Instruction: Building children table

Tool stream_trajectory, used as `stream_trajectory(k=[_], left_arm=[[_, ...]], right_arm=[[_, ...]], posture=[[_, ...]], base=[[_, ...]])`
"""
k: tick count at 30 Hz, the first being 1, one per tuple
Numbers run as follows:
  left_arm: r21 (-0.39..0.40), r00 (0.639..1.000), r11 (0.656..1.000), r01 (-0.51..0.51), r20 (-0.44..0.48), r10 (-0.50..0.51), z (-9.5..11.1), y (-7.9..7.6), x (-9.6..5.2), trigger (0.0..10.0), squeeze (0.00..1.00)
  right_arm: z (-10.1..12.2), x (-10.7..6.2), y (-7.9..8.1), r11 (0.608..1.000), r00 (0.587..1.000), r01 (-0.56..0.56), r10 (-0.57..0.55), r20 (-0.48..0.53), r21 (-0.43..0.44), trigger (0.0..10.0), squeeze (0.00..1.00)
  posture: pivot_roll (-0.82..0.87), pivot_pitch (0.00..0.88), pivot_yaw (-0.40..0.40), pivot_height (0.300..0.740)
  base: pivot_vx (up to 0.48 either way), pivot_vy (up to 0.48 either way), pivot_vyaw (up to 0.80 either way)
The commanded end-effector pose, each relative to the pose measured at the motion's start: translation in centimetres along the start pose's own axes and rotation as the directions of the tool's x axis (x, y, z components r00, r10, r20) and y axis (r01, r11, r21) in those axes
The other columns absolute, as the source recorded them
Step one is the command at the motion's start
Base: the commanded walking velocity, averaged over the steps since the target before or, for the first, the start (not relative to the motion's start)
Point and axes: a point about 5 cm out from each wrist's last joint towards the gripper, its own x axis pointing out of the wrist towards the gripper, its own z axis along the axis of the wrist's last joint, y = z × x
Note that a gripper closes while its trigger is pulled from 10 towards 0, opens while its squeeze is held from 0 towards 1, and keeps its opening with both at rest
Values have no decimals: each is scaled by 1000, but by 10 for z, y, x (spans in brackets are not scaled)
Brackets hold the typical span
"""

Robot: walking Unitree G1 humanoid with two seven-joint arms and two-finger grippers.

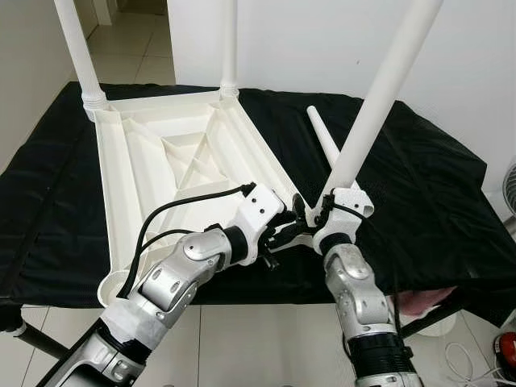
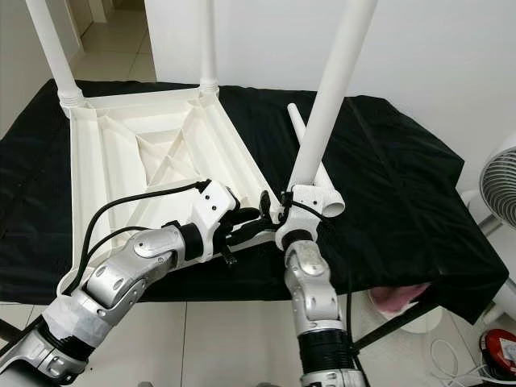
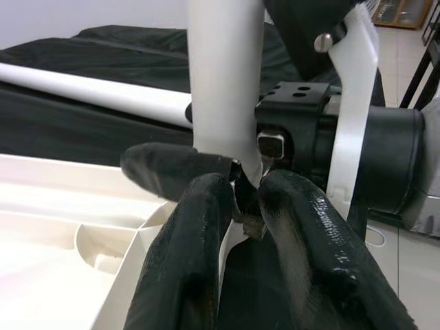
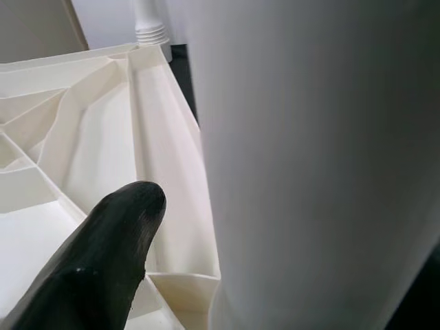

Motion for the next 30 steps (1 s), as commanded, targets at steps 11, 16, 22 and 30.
stream_trajectory(k=[11, 16, 22, 30], left_arm=[[12, 991, 991, 133, 5, -133, 5, -5, -2, 10000, 0], [12, 991, 991, 130, 6, -130, 6, -5, -3, 10000, 0], [8, 990, 990, 138, 1, -138, 6, -7, -4, 10000, 0], [10, 988, 988, 153, -10, -153, 5, -6, -5, 10000, 0]], right_arm=[[-3, 1, -24, 939, 947, -319, 313, -68, -128, 10000, 0], [-6, 1, -26, 891, 904, -427, 417, -95, -155, 10000, 0], [-4, 10, -31, 833, 860, -510, 499, -106, -215, 10000, 0], [-5, 19, -35, 803, 836, -549, 531, -141, -232, 10000, 0]], posture=[[-50, 0, -71, 740], [-43, 0, -70, 740], [-40, 0, -65, 740], [-34, 0, -65, 740]], base=[[0, 0, 0], [0, 0, 0], [0, 0, 0], [0, 0, 0]])
